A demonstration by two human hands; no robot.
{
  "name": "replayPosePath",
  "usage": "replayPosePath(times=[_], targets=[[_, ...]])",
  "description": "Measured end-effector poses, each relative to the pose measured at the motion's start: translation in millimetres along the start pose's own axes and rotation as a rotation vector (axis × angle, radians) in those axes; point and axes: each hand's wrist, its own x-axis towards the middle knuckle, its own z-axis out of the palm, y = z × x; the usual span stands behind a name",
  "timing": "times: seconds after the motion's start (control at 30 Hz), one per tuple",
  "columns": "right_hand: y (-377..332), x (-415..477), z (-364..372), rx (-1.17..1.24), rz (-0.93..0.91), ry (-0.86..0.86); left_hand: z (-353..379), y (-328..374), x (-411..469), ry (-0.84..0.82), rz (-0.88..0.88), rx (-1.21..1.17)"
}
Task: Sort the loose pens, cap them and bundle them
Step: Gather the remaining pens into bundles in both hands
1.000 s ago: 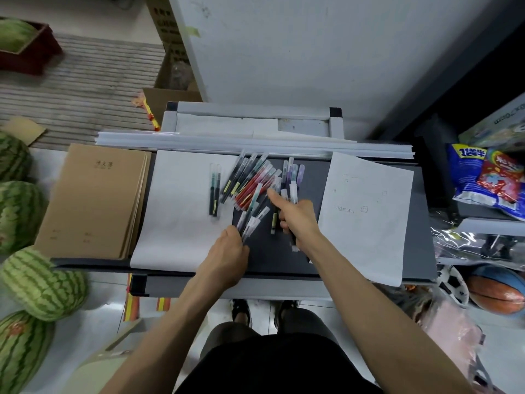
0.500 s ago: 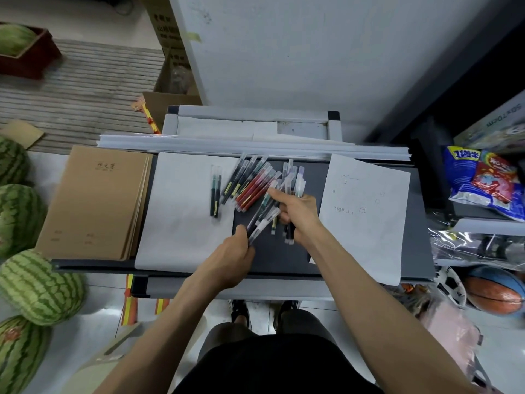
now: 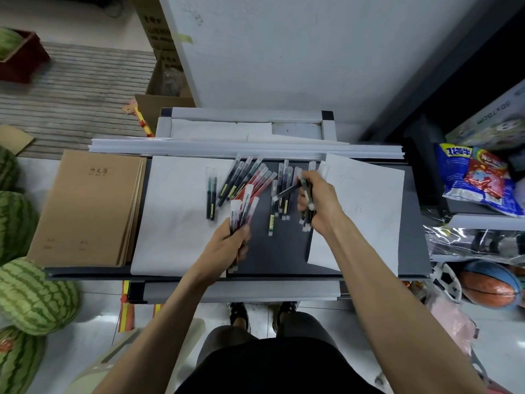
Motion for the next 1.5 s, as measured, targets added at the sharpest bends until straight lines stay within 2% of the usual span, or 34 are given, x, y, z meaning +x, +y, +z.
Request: replayPosePath(times=[0.07, 0.13, 0.37, 0.5, 0.7, 0.83, 0.93, 1.1, 1.27, 1.37, 1.5], targets=[[3.5, -0.8, -1.8, -0.056, 0.051, 0.002, 3.9, 1.9, 7.4, -0.015, -0.031, -0.186], [7.1, -3.4, -3.8, -0.061, 0.092, -0.017, 8.4, 2.8, 15.2, 0.005, -0.061, -0.269], [15.9, -15.8, -17.5, 0.160, 0.139, -0.204, 26.8, -0.7, 34.2, 0.160, -0.095, -0.124], [19.5, -15.9, -20.7, 0.368, 0.178, -0.151, 38.0, -1.1, 42.3, 0.225, -0.079, -0.094], [25.5, -13.5, -29.9, 0.338, 0.107, -0.199, 43.9, -1.6, 43.8, 0.256, -0.040, -0.130], [31.3, -15.1, -28.4, 0.240, 0.006, -0.147, 49.1, 1.5, 49.6, 0.287, -0.029, -0.214], [35.9, -19.5, -18.8, 0.106, -0.163, 0.002, 55.5, 5.1, 52.5, 0.355, 0.075, -0.197], [55.8, -23.9, 3.9, -0.025, -0.431, 0.188, 68.0, 1.2, 56.1, 0.573, 0.379, -0.105], [88.9, -17.3, 12.7, -0.069, -0.695, 0.259, 74.8, -13.9, 67.1, 0.706, 0.616, 0.015], [105.0, -5.0, 7.1, -0.148, -0.767, 0.262, 78.3, -19.6, 73.9, 0.713, 0.665, 0.059], [126.7, 3.6, -2.3, -0.221, -0.773, 0.279, 79.1, -28.7, 76.8, 0.666, 0.804, 0.052]])
